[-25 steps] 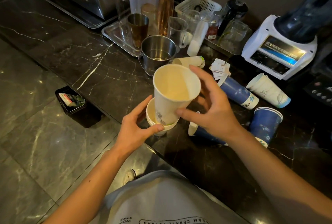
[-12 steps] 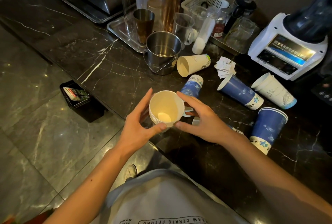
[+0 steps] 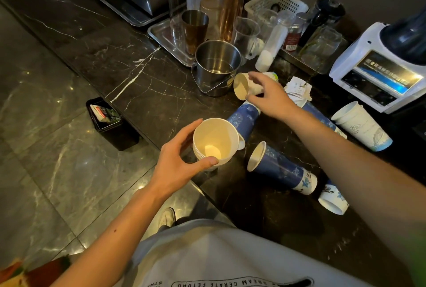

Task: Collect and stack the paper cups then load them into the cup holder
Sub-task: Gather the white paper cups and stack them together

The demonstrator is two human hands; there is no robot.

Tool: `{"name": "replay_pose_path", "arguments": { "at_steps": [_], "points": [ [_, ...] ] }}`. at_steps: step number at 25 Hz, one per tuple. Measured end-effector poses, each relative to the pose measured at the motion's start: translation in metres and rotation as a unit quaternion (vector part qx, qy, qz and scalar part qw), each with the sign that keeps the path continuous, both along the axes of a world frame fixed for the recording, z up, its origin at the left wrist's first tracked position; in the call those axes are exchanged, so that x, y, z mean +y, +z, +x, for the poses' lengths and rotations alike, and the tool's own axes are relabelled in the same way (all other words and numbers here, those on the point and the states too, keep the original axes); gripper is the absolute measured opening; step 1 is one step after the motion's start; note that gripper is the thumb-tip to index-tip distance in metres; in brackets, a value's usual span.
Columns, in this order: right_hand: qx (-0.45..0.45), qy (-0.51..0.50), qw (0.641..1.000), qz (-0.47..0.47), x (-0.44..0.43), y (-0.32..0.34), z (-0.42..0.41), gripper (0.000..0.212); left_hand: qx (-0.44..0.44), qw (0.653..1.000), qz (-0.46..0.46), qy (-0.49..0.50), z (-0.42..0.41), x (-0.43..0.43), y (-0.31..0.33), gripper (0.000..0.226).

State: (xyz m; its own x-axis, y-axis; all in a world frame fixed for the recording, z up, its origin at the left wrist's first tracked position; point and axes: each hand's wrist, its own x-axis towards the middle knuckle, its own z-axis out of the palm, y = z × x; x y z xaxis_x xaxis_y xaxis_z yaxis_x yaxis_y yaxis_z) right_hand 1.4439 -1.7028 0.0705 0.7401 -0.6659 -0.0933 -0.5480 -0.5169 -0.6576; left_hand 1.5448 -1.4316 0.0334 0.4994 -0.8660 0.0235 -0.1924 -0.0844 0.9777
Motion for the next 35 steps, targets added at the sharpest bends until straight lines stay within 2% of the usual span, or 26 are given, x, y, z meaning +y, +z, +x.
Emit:
{"name": "replay_pose_path", "arguments": {
  "at_steps": [2,5,10,15,18,20,23,25,26,29,32,35],
  "points": [
    [0.045,-0.009,0.998,-0.038,-0.022,-0.008,0.023,0.072,-0.004,1.0,0.006,-0.004,0.002,0.001,0.002,0.082],
    [0.135,0.034,0.987,-0.081,-0.05,-0.018,0.052,0.077,-0.001,1.0,0.017,0.009,0.002,0.003,0.004,0.084],
    [0.25,0.13,0.95,-0.134,-0.087,-0.032,0.058,0.061,-0.01,0.999,0.009,0.029,-0.001,0.0,0.003,0.082],
    [0.287,0.116,0.921,-0.237,-0.091,-0.032,0.043,0.081,-0.004,1.0,-0.006,0.028,-0.004,-0.002,0.001,0.082],
    [0.212,0.041,0.944,-0.251,-0.082,-0.02,0.021,0.084,-0.004,1.0,-0.007,0.029,-0.003,-0.002,0.0,0.082],
    [0.076,-0.027,0.972,-0.223,-0.068,-0.005,-0.002,0.084,-0.004,1.0,-0.014,0.024,-0.003,-0.002,-0.002,0.082],
    [-0.129,-0.062,0.986,-0.088,-0.022,0.034,-0.029,0.08,0.011,0.999,-0.015,0.025,-0.003,-0.001,-0.002,0.082],
    [-0.194,-0.041,0.98,0.022,0.02,0.064,-0.045,0.075,0.018,1.0,-0.014,0.013,-0.001,-0.002,-0.003,0.082],
    [-0.215,-0.004,0.974,0.067,0.041,0.076,-0.047,0.074,0.017,1.0,-0.017,0.02,0.0,-0.002,-0.003,0.083],
    [-0.247,0.076,0.958,0.122,0.088,0.093,-0.053,0.074,0.022,0.999,-0.03,0.004,0.003,-0.004,-0.001,0.085],
    [-0.229,0.109,0.957,0.139,0.103,0.084,-0.054,0.08,0.02,0.999,-0.039,-0.001,0.004,-0.005,-0.002,0.09],
    [-0.18,0.095,0.969,0.138,0.115,0.064,-0.056,0.09,0.028,0.998,-0.049,-0.005,0.006,-0.006,-0.005,0.098]
  ]
}}
